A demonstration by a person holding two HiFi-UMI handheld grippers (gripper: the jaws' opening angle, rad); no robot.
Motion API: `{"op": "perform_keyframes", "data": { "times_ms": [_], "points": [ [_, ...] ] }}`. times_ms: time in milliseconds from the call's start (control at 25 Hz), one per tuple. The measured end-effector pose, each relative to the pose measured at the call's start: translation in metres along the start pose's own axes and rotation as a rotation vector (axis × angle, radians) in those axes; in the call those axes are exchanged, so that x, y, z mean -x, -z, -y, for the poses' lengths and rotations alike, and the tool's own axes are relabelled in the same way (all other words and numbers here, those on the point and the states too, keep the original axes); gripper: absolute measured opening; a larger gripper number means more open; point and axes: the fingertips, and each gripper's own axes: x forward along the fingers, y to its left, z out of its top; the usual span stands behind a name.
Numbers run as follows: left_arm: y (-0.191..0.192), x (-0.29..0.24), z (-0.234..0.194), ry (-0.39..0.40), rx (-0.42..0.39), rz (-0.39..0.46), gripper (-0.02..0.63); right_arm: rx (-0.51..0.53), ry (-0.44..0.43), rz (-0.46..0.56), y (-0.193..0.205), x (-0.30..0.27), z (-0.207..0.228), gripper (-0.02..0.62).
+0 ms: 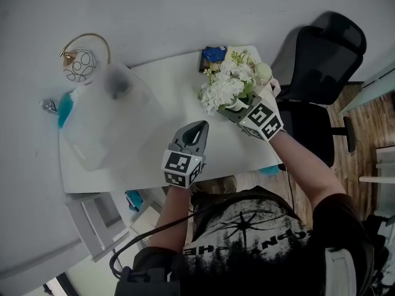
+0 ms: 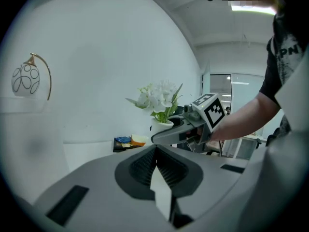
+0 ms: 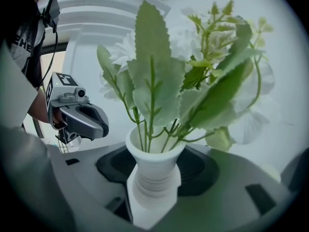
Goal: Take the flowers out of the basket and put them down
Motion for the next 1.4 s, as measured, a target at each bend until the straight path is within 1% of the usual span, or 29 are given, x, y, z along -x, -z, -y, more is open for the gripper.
{"op": "perform_keyframes", "data": {
  "times_ms": [240,360,520,840,1000,1400],
  "points": [
    [0.018,0.002,0.003,-0.012,0.016,-0.044,0.011,-0.032,-0.003,0.0,0.025,-0.019,-0.006,0.252],
    [0.022,-0.002,0.012,0.012,0.023,-0.058,0.011,-0.045,0.004,0.03,0.024,-0.023,-0.004,0.252],
    [0.027,-0.005,0.017,0.019,0.006,-0.075,0.011,-0.062,0.004,0.052,0.021,-0.029,0.002,0.252],
    [0.04,-0.001,0.024,0.019,0.035,-0.096,0.011,-0.06,-0.004,0.052,0.024,-0.033,0.002,0.252],
    [0.04,-0.001,0.025,0.011,0.031,-0.1,0.011,-0.09,-0.008,0.035,0.031,-0.033,0.002,0.266],
    [0.028,-0.006,0.039,-0.002,0.024,-0.078,0.011,-0.102,-0.006,0.019,0.043,-0.013,0.003,0.27]
  ]
}}
